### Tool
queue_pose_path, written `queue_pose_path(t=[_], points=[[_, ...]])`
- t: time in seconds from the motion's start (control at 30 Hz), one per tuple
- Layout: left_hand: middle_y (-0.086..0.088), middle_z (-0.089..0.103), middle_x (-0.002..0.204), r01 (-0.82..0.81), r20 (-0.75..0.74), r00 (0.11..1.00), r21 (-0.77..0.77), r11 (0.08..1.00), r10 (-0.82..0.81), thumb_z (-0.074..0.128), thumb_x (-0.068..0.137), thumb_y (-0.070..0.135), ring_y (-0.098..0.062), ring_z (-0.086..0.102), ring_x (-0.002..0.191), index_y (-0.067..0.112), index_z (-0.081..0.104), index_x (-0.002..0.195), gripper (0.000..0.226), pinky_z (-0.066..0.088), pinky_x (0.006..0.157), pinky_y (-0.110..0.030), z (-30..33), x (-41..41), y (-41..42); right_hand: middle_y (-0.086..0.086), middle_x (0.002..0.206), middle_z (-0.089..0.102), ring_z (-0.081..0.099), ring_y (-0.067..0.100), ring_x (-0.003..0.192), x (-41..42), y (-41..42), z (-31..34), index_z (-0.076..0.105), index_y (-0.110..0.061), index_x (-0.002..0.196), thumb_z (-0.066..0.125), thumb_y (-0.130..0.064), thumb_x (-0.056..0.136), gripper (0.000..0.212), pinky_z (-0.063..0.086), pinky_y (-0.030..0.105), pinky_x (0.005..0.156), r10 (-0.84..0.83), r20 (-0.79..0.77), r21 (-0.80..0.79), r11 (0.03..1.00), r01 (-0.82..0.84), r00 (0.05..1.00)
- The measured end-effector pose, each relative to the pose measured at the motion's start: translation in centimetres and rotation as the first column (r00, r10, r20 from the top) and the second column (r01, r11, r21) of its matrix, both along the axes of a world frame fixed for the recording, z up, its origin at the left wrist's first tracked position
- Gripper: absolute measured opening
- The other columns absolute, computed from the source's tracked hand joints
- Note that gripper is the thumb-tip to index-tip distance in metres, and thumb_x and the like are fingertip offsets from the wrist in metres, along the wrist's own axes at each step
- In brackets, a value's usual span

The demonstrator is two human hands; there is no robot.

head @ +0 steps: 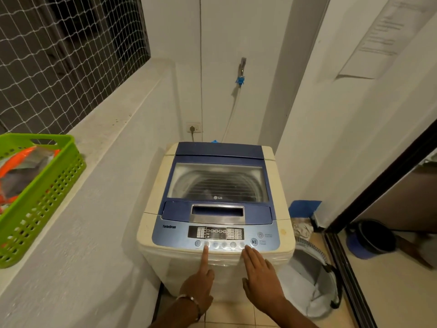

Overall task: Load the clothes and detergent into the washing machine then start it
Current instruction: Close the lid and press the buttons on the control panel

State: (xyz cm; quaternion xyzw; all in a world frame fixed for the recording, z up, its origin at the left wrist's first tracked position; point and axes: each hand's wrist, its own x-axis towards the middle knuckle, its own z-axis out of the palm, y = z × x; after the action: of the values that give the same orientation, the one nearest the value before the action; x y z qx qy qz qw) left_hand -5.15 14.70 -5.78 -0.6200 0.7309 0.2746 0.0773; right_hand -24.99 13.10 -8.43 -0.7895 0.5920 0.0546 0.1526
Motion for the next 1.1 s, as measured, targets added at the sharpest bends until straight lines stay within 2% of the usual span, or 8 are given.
queue_pose_path(t=[0.1, 0.17, 0.27, 0.47, 0.9, 1.03, 1.07, 1.1], points=[[0.006, -0.030, 0.156, -0.010, 0.014, 1.000, -0.015, 1.000, 0.010, 0.064, 0.083, 0.014, -0.023, 0.064, 0.089, 0.024, 0.048, 0.124, 0.045, 0.049, 0.078, -0.026, 0.1, -0.2, 0.2, 0.008, 0.135, 0.058, 0.060, 0.026, 0.118, -1.2, -0.3, 0.2, 0.057, -0.009, 0.132, 0.080, -0.031, 0.057, 0.082, 0.055, 0.037, 0.088, -0.069, -0.011, -0.066, 0.995, 0.069, 0.998], [0.006, -0.044, 0.147, -0.010, 0.026, 1.000, -0.017, 1.000, 0.011, 0.063, 0.084, 0.014, -0.023, 0.062, 0.085, 0.024, 0.050, 0.117, 0.036, 0.048, 0.075, -0.027, 0.3, -0.5, 0.4, 0.007, 0.131, 0.055, 0.056, 0.025, 0.115, -1.9, -1.0, 1.0, 0.051, -0.010, 0.136, 0.073, -0.025, 0.063, 0.078, 0.053, 0.034, 0.088, -0.120, -0.004, -0.107, 0.987, 0.119, 0.993], [0.003, -0.034, 0.155, -0.011, 0.034, 0.999, -0.025, 1.000, 0.012, 0.062, 0.085, 0.015, -0.023, 0.057, 0.076, 0.024, 0.047, 0.119, 0.038, 0.046, 0.071, -0.027, -0.1, -0.6, 0.5, 0.006, 0.128, 0.052, 0.053, 0.024, 0.111, -2.7, -2.3, 1.9, 0.044, -0.013, 0.140, 0.067, -0.023, 0.069, 0.076, 0.051, 0.034, 0.088, -0.209, -0.057, -0.121, 0.972, 0.202, 0.976], [-0.005, -0.041, 0.151, 0.020, 0.096, 0.995, -0.024, 1.000, -0.018, 0.058, 0.089, 0.018, -0.026, 0.060, 0.081, 0.024, 0.046, 0.120, 0.034, 0.047, 0.072, -0.028, -0.2, -1.2, 0.8, 0.007, 0.143, 0.036, 0.040, 0.025, 0.126, -3.4, -4.1, 3.8, 0.015, -0.021, 0.153, 0.054, -0.028, 0.088, 0.076, 0.041, 0.036, 0.102, -0.141, -0.093, -0.065, 0.989, 0.135, 0.986], [-0.010, -0.048, 0.143, 0.027, 0.115, 0.993, -0.044, 0.999, -0.021, 0.052, 0.090, 0.019, -0.028, 0.063, 0.083, 0.020, 0.047, 0.112, 0.022, 0.048, 0.070, -0.030, -1.9, -2.1, 0.6, 0.009, 0.148, 0.033, 0.039, 0.030, 0.130, -3.8, -6.1, 4.1, 0.013, -0.019, 0.153, 0.049, -0.024, 0.097, 0.067, 0.039, 0.044, 0.104, -0.051, -0.306, -0.030, 0.999, 0.044, 0.951], [-0.008, -0.014, 0.161, 0.009, 0.092, 0.996, -0.081, 0.997, -0.001, 0.050, 0.093, 0.020, -0.013, 0.049, 0.061, 0.032, 0.030, 0.142, 0.054, 0.039, 0.059, -0.015, -3.1, -2.2, 0.2, 0.009, 0.150, 0.033, 0.035, 0.031, 0.135, -4.0, -7.1, 4.8, 0.017, -0.020, 0.152, 0.053, -0.028, 0.096, 0.068, 0.033, 0.048, 0.108, 0.003, -0.371, 0.008, 1.000, 0.001, 0.928], [-0.005, 0.008, 0.163, 0.014, 0.086, 0.996, -0.077, 0.997, -0.007, 0.048, 0.094, 0.023, -0.008, 0.047, 0.058, 0.067, 0.014, 0.113, 0.059, 0.034, 0.055, -0.010, -3.4, -2.2, 0.2, 0.009, 0.150, 0.033, 0.035, 0.031, 0.135, -4.0, -7.2, 4.9, 0.016, -0.020, 0.152, 0.054, -0.028, 0.095, 0.069, 0.032, 0.048, 0.109, 0.009, -0.374, 0.017, 1.000, -0.002, 0.927], [-0.007, 0.026, 0.158, -0.004, 0.102, 0.995, -0.093, 0.996, 0.013, 0.048, 0.095, 0.025, -0.006, 0.052, 0.061, -0.019, -0.019, 0.110, 0.081, 0.033, 0.055, -0.010, -4.1, -2.2, 0.2, 0.009, 0.151, 0.032, 0.034, 0.031, 0.136, -4.0, -7.2, 4.9, 0.015, -0.020, 0.153, 0.055, -0.028, 0.095, 0.071, 0.031, 0.048, 0.109, 0.015, -0.373, 0.027, 1.000, -0.005, 0.928]])
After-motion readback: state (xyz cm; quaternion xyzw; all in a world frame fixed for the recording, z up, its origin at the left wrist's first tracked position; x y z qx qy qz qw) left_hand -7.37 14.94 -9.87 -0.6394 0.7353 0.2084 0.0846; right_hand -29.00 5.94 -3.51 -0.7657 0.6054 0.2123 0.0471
